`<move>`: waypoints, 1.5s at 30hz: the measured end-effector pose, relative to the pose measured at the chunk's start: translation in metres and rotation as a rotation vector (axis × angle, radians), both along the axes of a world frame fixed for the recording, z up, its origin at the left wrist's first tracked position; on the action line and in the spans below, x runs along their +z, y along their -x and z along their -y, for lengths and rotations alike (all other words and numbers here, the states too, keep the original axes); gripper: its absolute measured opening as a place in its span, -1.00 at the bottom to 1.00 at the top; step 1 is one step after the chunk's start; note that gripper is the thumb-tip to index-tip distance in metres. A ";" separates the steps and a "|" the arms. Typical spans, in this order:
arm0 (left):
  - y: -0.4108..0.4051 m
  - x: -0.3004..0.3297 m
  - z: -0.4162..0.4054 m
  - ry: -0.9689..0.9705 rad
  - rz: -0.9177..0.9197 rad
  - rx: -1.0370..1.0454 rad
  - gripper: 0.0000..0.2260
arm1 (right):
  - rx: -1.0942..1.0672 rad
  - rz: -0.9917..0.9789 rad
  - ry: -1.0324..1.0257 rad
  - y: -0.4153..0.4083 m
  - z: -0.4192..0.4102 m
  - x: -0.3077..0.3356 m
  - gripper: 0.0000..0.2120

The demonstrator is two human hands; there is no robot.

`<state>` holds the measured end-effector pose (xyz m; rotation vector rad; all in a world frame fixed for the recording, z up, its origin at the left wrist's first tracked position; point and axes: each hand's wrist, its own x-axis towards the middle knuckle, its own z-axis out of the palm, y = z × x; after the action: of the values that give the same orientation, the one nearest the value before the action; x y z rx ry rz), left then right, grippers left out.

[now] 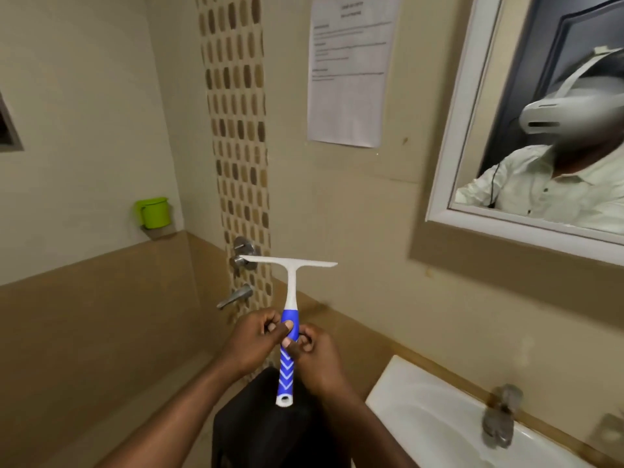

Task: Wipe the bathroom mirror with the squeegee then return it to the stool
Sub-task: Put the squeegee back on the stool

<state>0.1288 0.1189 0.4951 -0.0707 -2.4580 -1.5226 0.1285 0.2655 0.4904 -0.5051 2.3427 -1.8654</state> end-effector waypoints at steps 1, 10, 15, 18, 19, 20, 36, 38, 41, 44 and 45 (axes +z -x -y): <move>0.001 -0.009 0.005 0.001 0.029 0.003 -0.71 | 0.011 0.013 -0.013 0.001 0.004 -0.006 -0.96; 0.013 -0.086 0.047 0.131 0.236 0.046 -0.75 | 0.056 0.276 -0.124 0.022 0.045 -0.075 -0.95; 0.025 -0.129 0.073 0.188 0.364 0.016 -0.80 | 0.055 0.398 -0.174 0.039 0.073 -0.122 -0.79; 0.030 -0.156 0.090 0.175 0.431 -0.025 -0.82 | 0.032 0.492 -0.197 0.050 0.090 -0.150 -0.76; 0.032 -0.165 0.095 0.163 0.443 -0.051 -0.84 | 0.018 0.532 -0.183 0.055 0.095 -0.160 -0.77; 0.034 -0.173 0.100 0.149 0.459 -0.079 -0.84 | 0.001 0.577 -0.161 0.058 0.100 -0.170 -0.77; 0.035 -0.333 0.142 0.199 0.676 -0.116 -0.54 | -0.348 0.890 -0.088 0.113 0.163 -0.336 -0.82; 0.030 -0.354 0.143 0.237 0.619 -0.113 -0.51 | -0.380 0.898 -0.069 0.119 0.169 -0.358 -0.84; 0.029 -0.380 0.144 0.388 0.556 -0.161 -0.48 | -0.397 0.915 -0.059 0.130 0.176 -0.385 -0.89; 0.035 -0.403 0.141 0.537 0.550 -0.223 -0.43 | -0.402 0.944 -0.077 0.145 0.179 -0.411 -0.84; 0.038 -0.410 0.140 0.559 0.544 -0.247 -0.42 | -0.396 0.954 -0.084 0.150 0.179 -0.419 -0.83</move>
<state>0.0904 -0.0212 0.0849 -0.0676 -3.3639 -0.9649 -0.0213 0.0869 0.0713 0.7572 1.8737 -1.5699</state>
